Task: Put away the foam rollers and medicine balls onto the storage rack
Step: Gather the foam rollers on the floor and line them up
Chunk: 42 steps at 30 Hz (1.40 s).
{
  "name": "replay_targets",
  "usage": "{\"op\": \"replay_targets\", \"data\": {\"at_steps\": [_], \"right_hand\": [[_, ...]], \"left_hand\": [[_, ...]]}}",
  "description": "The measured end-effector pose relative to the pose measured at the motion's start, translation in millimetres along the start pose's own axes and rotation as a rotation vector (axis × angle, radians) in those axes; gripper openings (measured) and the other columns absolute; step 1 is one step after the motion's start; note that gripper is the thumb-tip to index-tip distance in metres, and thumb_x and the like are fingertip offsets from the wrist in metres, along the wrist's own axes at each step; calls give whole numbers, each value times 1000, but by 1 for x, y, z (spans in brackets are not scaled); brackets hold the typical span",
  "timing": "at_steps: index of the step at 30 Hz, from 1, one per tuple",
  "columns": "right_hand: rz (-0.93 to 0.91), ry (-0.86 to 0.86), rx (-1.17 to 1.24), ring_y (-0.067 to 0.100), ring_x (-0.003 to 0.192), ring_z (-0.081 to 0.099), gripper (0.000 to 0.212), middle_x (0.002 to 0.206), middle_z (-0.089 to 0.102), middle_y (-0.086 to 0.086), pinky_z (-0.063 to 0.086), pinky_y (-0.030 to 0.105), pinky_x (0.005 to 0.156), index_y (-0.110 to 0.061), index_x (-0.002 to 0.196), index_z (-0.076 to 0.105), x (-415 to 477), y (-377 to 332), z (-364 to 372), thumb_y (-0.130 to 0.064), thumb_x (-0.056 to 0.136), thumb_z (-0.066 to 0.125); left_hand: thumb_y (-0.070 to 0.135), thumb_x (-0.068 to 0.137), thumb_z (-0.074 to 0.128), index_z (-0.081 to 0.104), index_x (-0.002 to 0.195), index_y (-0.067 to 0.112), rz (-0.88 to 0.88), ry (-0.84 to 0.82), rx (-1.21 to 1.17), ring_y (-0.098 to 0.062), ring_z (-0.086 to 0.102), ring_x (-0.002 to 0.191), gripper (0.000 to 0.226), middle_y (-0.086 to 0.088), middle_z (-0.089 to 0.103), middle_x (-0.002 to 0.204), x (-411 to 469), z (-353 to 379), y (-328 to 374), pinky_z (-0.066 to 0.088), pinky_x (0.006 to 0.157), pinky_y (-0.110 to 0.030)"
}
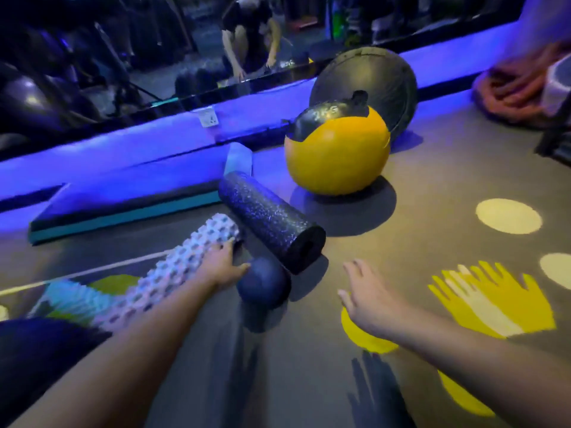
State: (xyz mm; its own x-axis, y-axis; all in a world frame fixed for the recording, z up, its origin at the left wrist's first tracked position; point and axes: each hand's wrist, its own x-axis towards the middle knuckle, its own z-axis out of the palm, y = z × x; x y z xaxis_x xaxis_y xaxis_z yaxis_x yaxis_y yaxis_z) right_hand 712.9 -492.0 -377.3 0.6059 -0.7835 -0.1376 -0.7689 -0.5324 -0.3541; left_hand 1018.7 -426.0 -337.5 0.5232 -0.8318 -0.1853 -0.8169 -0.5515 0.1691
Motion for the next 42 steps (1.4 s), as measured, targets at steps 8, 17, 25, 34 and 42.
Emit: {"op": "replay_targets", "data": {"at_steps": [8,17,25,34,42], "right_hand": [[192,67,16,42,152,13,108,164,3,29,16,47,123,-6,160,8,157,-91,25,-68,88,58],[408,-64,-244,47,139,31,163,155,24,24,34,63,106,-24,158,-17,255,-121,41,-89,41,76],[365,52,-340,43,132,39,149,147,35,18,41,59,100,-30,159,-11,212,-81,21,-85,49,73],[334,189,-636,39,120,48,138,140,44,17,47,51,89,-29,161,8,25,21,-77,-87,46,58],[548,419,-577,41,118,51,136,139,48,20,48,54,89,-24,159,26,-145,112,-120,-88,43,55]], "left_hand": [[90,51,72,-16,159,35,-217,5,200,-55,1,151,150,-17,-9,169,107,29,-157,12,115,-72],[63,60,81,16,160,28,-184,233,294,-41,55,102,124,-19,49,131,138,70,-202,46,85,-49],[47,58,91,30,154,23,-144,395,124,-52,57,95,116,-35,51,116,156,58,-172,43,83,-62],[31,75,84,15,161,24,103,625,3,-54,43,118,110,-36,33,140,119,26,-65,34,97,-71],[47,76,73,20,161,25,388,727,51,-52,42,121,103,-32,33,144,47,-37,62,37,94,-67]]}}
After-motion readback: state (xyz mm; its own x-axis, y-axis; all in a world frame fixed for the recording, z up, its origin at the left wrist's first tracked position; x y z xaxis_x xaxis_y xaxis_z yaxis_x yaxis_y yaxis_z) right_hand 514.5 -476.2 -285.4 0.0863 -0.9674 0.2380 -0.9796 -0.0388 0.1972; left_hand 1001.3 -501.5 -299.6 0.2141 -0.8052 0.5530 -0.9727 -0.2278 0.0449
